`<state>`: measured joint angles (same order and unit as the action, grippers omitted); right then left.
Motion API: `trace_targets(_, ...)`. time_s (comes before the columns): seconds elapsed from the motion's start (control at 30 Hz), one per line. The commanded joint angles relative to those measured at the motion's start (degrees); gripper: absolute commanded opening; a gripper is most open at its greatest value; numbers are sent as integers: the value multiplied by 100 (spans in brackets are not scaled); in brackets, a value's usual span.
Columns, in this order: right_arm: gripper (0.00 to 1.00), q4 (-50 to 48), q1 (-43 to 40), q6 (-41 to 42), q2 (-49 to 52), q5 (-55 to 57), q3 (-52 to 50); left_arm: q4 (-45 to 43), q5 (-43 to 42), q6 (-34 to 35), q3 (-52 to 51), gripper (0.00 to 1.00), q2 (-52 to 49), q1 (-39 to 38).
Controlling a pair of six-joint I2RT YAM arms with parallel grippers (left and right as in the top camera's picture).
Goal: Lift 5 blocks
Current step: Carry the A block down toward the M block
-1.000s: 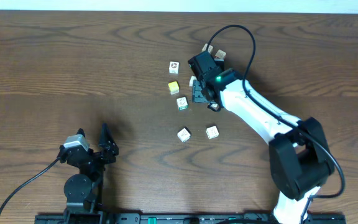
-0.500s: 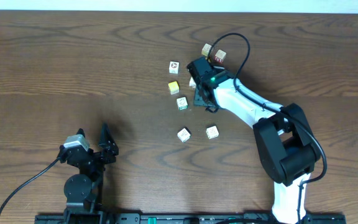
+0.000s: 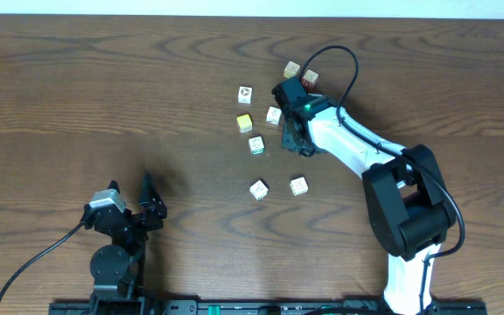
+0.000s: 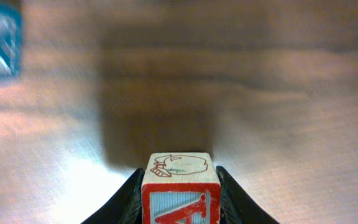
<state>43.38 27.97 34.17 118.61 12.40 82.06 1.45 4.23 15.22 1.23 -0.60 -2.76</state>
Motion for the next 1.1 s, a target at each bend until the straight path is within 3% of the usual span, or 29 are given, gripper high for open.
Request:
trace_targets(0.0,29,343,-96,-595,-601,66,50,236,76,9,-98,73,31,7)
trace_targets(0.27,28,1384,-179,-1565,-1589,70,13,236,76,9,-98,73,31,7)
trace_targets(0.4,28,1554,-173,-1661,-1672,79,-249,236,76,9,-98,73,31,7)
trace_targets(0.73,22,704,-162,-1342,-1672,-190,-1858,238,76,9,-98,73,31,7)
trace_targets(1.07,20,205,-142,-1351,-1670,-859,-2503,236,76,9,-98,73,31,7)
